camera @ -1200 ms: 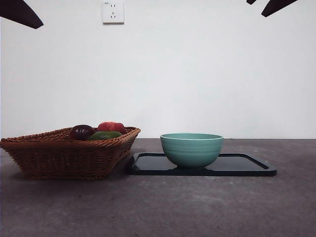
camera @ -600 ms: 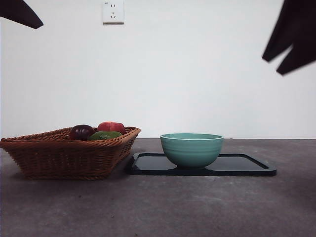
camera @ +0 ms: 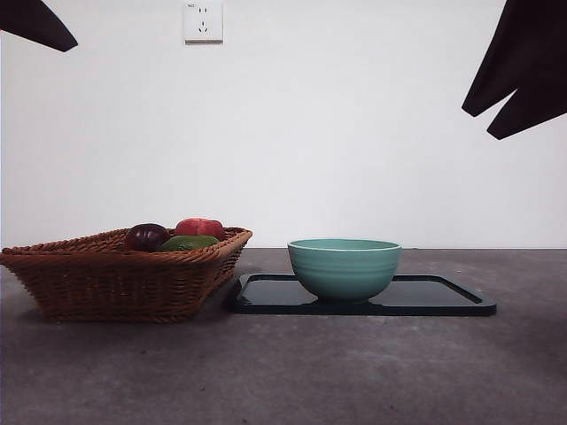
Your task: Pick up the wifruite, put it on the bowl, pick up the plate, put it on desk
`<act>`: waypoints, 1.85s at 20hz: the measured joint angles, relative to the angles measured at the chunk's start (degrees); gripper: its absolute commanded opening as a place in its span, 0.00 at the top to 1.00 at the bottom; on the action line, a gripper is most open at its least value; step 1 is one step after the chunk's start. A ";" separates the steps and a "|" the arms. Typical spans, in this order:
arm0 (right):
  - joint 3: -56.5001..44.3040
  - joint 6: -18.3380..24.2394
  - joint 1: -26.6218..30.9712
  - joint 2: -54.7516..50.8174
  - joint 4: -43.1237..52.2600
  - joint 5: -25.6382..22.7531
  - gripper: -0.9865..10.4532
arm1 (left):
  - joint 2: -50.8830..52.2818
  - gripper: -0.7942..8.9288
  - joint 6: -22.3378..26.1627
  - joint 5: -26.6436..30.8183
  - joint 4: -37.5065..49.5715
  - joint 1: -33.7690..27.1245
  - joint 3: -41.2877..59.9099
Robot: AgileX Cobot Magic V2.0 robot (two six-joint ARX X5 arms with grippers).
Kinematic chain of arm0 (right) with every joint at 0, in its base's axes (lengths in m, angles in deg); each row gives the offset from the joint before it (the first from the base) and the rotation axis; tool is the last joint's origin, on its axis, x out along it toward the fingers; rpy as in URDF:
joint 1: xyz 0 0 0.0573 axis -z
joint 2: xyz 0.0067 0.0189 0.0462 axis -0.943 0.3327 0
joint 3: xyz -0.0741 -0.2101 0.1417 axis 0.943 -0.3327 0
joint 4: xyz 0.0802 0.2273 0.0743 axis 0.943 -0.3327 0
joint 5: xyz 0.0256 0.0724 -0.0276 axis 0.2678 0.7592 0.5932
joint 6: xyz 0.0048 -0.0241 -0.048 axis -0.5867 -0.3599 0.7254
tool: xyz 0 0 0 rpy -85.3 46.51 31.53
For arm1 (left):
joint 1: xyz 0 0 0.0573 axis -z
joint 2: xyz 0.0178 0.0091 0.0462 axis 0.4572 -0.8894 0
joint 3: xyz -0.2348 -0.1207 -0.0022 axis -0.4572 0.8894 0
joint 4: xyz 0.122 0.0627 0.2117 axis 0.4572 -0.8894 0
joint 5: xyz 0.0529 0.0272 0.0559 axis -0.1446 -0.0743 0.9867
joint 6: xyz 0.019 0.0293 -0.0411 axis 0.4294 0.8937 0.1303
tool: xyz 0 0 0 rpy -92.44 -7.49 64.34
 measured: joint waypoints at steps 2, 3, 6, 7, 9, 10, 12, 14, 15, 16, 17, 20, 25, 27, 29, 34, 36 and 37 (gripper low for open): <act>0.00 0.00 0.00 0.00 0.00 0.00 0.76 | 0.00 0.57 0.00 0.00 0.00 0.00 0.00; 0.00 0.00 0.00 0.00 0.00 0.00 0.76 | 0.00 0.57 0.00 0.00 0.07 0.00 0.00; 0.00 0.00 0.00 0.00 0.00 0.00 0.76 | 0.00 0.57 0.00 0.00 2.03 0.00 0.00; 0.00 0.00 0.00 0.00 0.00 0.00 0.76 | -0.02 0.57 0.00 0.00 3.50 0.00 0.00; 0.00 0.00 0.00 0.00 0.00 0.02 0.76 | -0.35 0.57 0.00 0.00 7.26 0.00 0.00; 0.00 0.00 0.00 0.00 0.00 0.02 0.76 | -0.98 0.57 0.00 0.02 9.66 0.00 0.00; 0.00 0.00 -0.02 -0.04 -0.02 0.59 0.76 | -4.09 0.57 0.02 1.60 13.16 0.00 -0.74; 0.00 0.00 -0.02 -0.52 -0.04 1.68 0.76 | -9.09 0.57 0.17 2.69 14.47 0.00 -3.19; 0.00 0.00 -0.02 -0.94 -0.07 1.77 0.76 | -11.72 0.57 0.63 2.69 14.73 0.00 -4.76; 0.00 0.00 0.00 -1.60 -0.24 1.81 0.76 | -15.06 0.57 1.75 2.71 14.82 0.00 -7.10; 0.00 0.00 0.00 -2.27 -0.63 1.84 0.76 | -18.08 0.57 2.69 2.91 14.86 0.00 -9.40; 0.00 -0.02 0.00 -5.31 -3.06 1.88 0.76 | -28.79 0.57 5.84 3.04 15.15 0.00 -18.45; 0.00 -0.74 0.00 -9.92 -6.25 1.88 0.76 | -44.17 0.57 9.92 3.06 15.43 0.00 -32.09; 0.00 -1.33 0.00 -11.67 -7.26 1.88 0.76 | -49.20 0.57 11.67 3.08 15.43 0.00 -35.85; 0.00 -1.60 0.00 -13.18 -8.22 1.88 0.76 | -53.68 0.57 13.22 3.52 15.45 0.00 -38.80; 0.00 -2.58 0.00 -15.28 -11.13 1.86 0.76 | -62.42 0.57 16.63 4.35 16.37 0.00 -43.39; 0.00 -2.82 0.00 -15.72 -12.11 1.70 0.76 | -65.05 0.57 17.53 4.37 16.72 0.00 -43.39; 0.00 -2.84 0.00 -15.76 -12.15 1.60 0.76 | -66.25 0.57 18.10 4.44 16.87 0.00 -43.39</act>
